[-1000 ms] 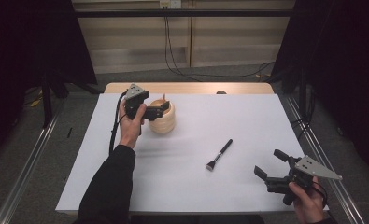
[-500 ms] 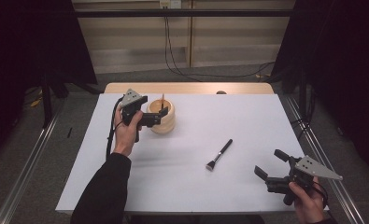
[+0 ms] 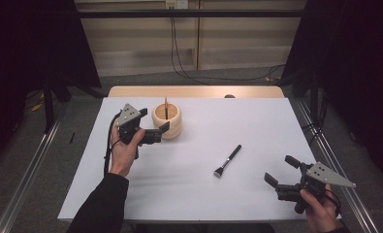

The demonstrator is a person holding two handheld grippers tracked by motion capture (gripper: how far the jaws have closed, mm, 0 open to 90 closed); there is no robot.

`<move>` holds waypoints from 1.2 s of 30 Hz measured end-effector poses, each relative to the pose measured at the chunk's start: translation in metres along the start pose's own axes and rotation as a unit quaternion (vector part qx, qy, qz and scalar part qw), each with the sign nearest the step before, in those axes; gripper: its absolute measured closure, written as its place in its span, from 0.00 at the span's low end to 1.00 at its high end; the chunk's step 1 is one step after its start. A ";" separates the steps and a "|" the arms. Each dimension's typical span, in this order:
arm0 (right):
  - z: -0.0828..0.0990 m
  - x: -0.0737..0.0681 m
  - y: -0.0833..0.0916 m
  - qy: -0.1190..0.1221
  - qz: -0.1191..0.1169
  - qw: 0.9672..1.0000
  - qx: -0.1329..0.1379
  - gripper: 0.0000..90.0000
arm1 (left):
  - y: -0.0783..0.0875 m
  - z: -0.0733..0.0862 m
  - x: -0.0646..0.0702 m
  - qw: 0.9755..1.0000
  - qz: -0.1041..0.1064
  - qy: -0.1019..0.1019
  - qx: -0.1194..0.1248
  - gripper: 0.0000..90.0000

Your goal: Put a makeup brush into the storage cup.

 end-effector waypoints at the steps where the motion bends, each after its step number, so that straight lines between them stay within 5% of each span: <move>1: 0.000 0.000 0.000 0.001 0.000 1.000 0.001 0.00 | 0.002 0.000 0.001 1.000 0.001 -0.002 0.002 0.02; 10: 0.000 0.000 0.000 0.001 0.002 1.000 0.001 0.00 | 0.033 0.002 0.009 1.000 -0.008 0.021 0.008 0.02; 16: 0.000 0.000 -0.001 0.002 0.000 1.000 -0.001 0.00 | 0.053 0.004 0.012 0.999 -0.030 -0.005 0.012 0.02; 29: 0.001 0.000 -0.001 0.001 -0.002 1.000 -0.002 0.00 | 0.094 0.010 0.030 1.000 -0.010 0.010 0.022 0.02; 36: 0.001 0.001 -0.001 0.003 -0.001 1.000 -0.003 0.00 | 0.112 0.022 0.034 1.000 -0.024 0.014 0.009 0.02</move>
Point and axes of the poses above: each handheld gripper's, and its own axes: y roughly backward along the jaws, z roughly out of its underside, x roughly to its right, the point moved 8 cm from there along -y, roughly forward along the jaws, and after that the axes turned 15 degrees about x, right-handed, at the moved point
